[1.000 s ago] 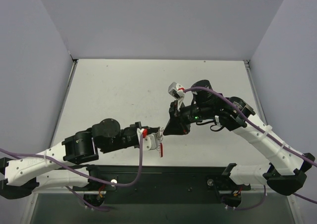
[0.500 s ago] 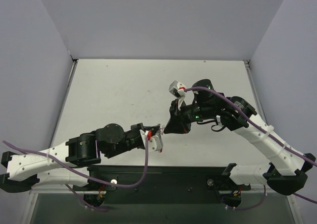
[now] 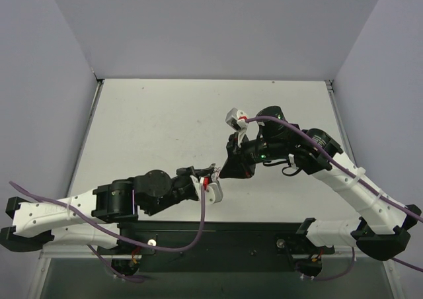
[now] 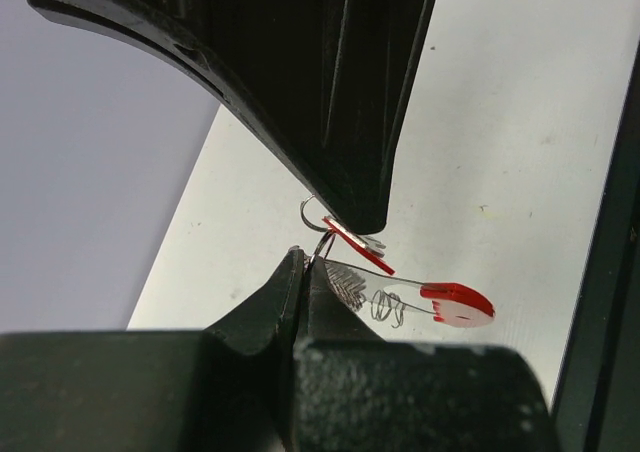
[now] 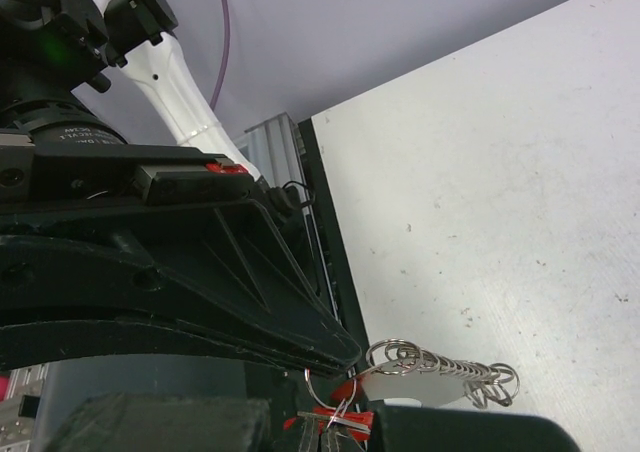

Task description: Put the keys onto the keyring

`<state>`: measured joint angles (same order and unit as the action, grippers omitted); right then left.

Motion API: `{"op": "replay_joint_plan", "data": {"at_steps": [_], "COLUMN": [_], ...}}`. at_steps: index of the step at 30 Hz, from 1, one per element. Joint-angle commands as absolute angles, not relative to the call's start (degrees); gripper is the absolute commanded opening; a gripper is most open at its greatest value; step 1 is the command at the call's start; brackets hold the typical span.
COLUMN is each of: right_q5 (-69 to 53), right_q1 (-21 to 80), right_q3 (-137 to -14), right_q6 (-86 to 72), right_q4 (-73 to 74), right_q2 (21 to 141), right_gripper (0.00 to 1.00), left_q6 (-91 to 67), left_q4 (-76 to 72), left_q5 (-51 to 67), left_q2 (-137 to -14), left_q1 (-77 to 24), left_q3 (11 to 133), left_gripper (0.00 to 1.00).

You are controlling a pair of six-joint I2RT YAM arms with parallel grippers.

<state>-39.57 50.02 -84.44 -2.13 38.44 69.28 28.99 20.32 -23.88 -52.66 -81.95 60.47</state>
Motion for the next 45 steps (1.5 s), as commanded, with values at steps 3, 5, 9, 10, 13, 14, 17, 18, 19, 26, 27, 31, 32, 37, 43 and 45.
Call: {"op": "replay_joint_plan", "data": {"at_steps": [3, 5, 9, 10, 13, 14, 17, 18, 19, 26, 27, 31, 32, 37, 43, 45], "right_q5": [-53.17, -53.52, -53.88, -53.79, -53.35, -53.18, -53.00, -53.00, -53.26, -56.78, -57.04, -58.18, -58.44, -58.36, -58.18, -58.01], "right_q1": [54.23, 54.23, 54.23, 54.23, 54.23, 54.23, 53.79, 53.27, 52.91, 50.54, 50.45, 50.45, 50.71, 51.77, 51.94, 51.94], "right_q3": [-87.63, -87.80, -87.89, -87.80, -87.45, -87.36, -86.49, -86.31, -85.70, -83.59, -83.50, -83.85, -83.93, -85.08, -84.90, -84.90], "right_q6": [-4.48, -4.48, -4.75, -4.75, -4.75, -4.75, -4.48, -4.22, -4.04, -1.14, -0.97, -0.79, -0.79, -0.70, -0.53, -0.53], "right_q4": [34.63, 34.45, 34.02, 34.10, 34.01, 34.10, 34.01, 34.01, 34.10, 34.10, 34.10, 34.01, 34.01, 33.84, 33.31, 33.31], "right_q2": [68.12, 67.85, 67.68, 67.59, 67.50, 67.50, 67.06, 66.89, 66.36, 64.43, 64.34, 64.95, 65.21, 66.53, 66.80, 66.71], "right_gripper": [0.00, 0.00, 0.00, 0.00, 0.00, 0.00, 0.00, 0.00, 0.00, 0.00, 0.00, 0.00, 0.00, 0.00, 0.00, 0.00], "left_q6": [30.06, 30.06, 30.41, 30.50, 30.67, 30.67, 30.59, 30.59, 30.85, 31.46, 30.94, 30.76, 30.76, 31.11, 31.46, 31.82], "left_q4": [12.66, 13.09, 13.53, 13.62, 13.18, 12.92, 12.74, 13.09, 13.97, 17.84, 17.93, 14.26, 13.19, 10.81, 8.35, 8.09], "left_q5": [-30.50, -30.85, -31.99, -32.08, -32.08, -32.17, -32.34, -31.65, -30.86, -19.96, -17.78, -10.47, -9.33, -4.40, 0.00, 1.49], "left_q2": [-54.58, -55.02, -56.16, -56.25, -55.99, -55.90, -54.32, -53.36, -52.65, -44.48, -42.56, -38.68, -38.15, -38.93, -40.96, -41.13], "left_q1": [-81.47, -81.65, -82.26, -82.35, -82.44, -82.44, -82.44, -82.44, -82.53, -82.35, -82.35, -82.35, -82.44, -82.35, -82.35, -82.35], "left_q3": [62.40, 62.49, 62.84, 62.84, 62.58, 62.58, 61.88, 61.70, 61.44, 60.03, 59.86, 57.75, 56.61, 55.81, 55.81, 55.90], "left_gripper": [0.00, 0.00, 0.00, 0.00, 0.00, 0.00, 0.00, 0.00, 0.00, 0.00, 0.00, 0.00, 0.00, 0.00, 0.00, 0.00]}}
